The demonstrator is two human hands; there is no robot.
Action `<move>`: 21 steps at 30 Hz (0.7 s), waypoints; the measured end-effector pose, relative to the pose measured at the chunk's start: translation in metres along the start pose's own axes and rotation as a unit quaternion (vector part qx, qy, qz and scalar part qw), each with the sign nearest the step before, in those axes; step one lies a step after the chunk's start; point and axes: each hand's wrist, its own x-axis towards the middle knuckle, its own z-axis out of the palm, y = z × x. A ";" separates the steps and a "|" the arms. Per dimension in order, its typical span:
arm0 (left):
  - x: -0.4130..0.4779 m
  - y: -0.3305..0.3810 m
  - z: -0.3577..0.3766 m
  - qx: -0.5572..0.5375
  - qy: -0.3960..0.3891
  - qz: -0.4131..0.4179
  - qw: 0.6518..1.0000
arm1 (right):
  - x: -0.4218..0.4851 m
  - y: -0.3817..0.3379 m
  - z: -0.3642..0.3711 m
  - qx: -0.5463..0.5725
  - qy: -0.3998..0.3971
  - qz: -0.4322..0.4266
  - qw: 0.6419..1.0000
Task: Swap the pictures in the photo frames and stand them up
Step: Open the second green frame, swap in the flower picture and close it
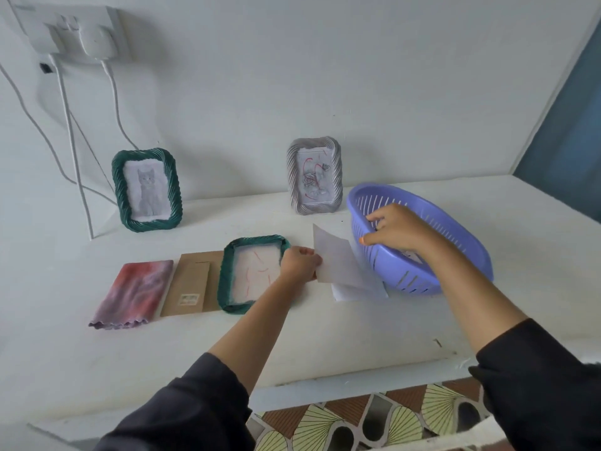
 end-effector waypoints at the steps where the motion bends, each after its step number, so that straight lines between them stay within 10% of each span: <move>1: 0.000 -0.001 0.007 -0.007 0.004 -0.006 1.000 | 0.001 0.002 -0.003 0.005 -0.007 -0.009 1.000; 21: -0.010 -0.011 0.046 0.063 0.051 -0.015 0.997 | 0.001 0.016 0.028 -0.008 -0.018 -0.063 0.998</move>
